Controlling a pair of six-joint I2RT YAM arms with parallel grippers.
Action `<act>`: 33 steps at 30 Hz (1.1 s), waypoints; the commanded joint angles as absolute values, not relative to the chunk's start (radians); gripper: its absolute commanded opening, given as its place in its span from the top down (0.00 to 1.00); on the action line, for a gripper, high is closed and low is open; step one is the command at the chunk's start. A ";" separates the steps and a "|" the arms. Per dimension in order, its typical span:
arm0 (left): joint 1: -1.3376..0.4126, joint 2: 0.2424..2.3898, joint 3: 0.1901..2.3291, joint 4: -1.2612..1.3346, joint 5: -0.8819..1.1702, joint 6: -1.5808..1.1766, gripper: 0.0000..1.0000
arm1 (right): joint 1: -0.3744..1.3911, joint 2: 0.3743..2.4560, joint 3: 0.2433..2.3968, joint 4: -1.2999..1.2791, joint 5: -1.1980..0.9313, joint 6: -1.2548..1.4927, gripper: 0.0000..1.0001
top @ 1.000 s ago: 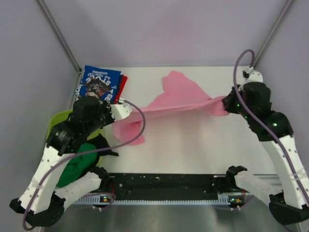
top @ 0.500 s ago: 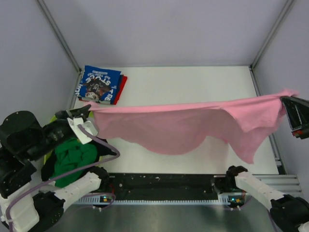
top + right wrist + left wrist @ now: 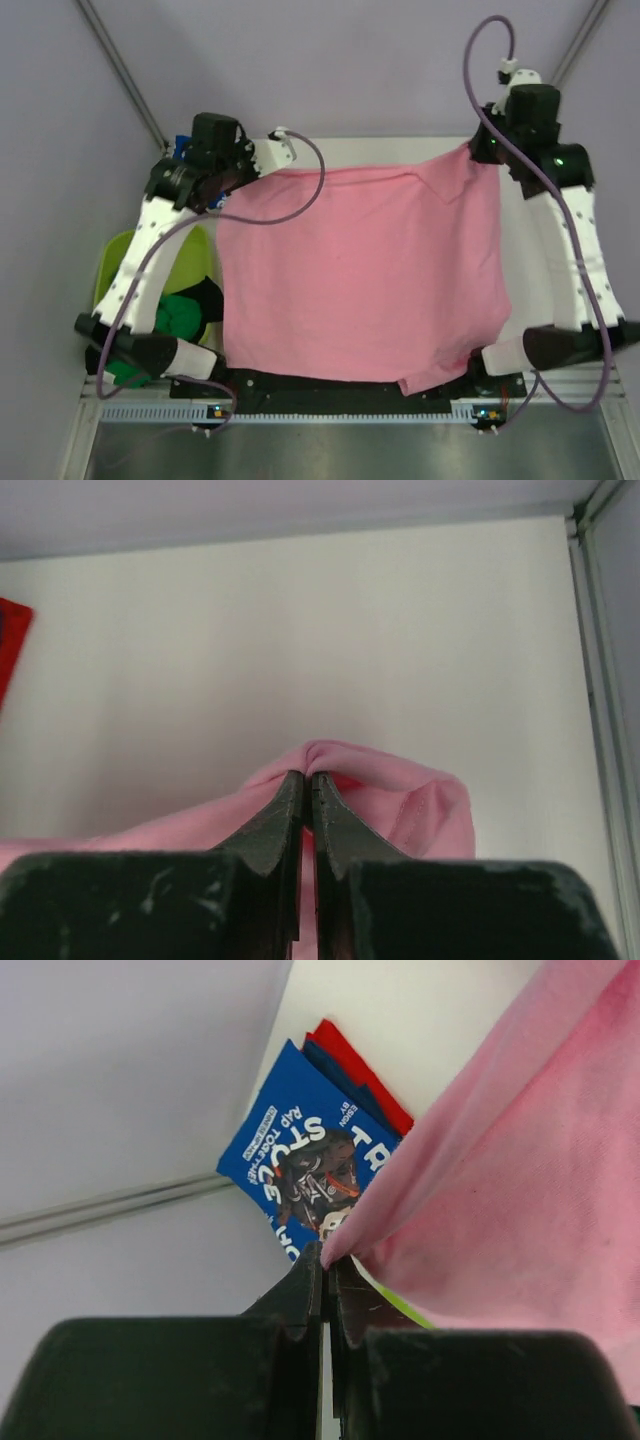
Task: Fold and stack the t-shirts
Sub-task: Flatten out the tshirt, then fold the flattened tshirt in 1/3 of the way
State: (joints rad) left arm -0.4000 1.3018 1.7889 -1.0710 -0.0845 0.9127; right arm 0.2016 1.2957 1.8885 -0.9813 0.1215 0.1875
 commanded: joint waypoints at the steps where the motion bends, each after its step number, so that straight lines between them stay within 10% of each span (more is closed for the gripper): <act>1: -0.342 1.527 1.747 -0.856 -0.150 0.940 1.00 | 0.141 1.503 1.789 -0.772 0.068 0.169 1.00; 10: -0.308 1.997 1.894 -0.772 -0.276 1.003 1.00 | 0.077 1.824 1.752 -0.741 -0.024 0.170 1.00; 33: -0.336 1.982 1.592 -0.934 -0.227 1.075 1.00 | 0.071 1.752 1.474 -0.762 -0.169 0.233 1.00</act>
State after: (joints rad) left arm -0.3294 1.9770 1.5860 -0.8856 -0.2661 1.0935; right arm 0.0757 1.7752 1.4918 -0.7876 -0.1440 0.2184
